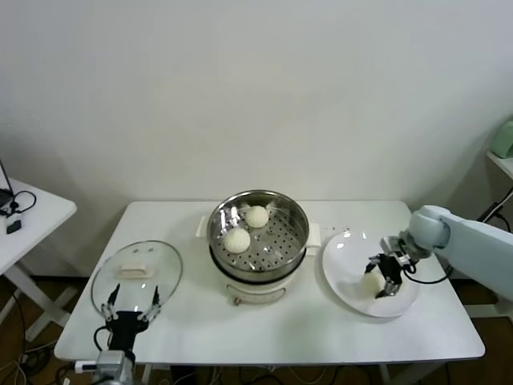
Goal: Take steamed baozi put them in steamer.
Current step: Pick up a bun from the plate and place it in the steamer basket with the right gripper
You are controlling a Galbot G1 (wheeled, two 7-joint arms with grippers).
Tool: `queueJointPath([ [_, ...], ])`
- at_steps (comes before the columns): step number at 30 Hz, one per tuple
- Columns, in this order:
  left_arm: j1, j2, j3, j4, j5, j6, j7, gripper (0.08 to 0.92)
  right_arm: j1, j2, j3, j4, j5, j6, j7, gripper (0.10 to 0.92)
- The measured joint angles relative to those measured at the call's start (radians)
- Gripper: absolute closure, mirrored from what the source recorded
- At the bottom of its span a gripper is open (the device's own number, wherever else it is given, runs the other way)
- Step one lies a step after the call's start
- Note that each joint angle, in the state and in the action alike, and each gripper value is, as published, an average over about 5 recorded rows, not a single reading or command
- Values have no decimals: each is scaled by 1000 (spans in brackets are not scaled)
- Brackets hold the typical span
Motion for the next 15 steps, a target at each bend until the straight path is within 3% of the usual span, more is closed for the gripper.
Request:
queueJointPath([
  [15,2,2,10,-21,11,16,0,177,387,78,-132,182,-237,268,-50,316],
])
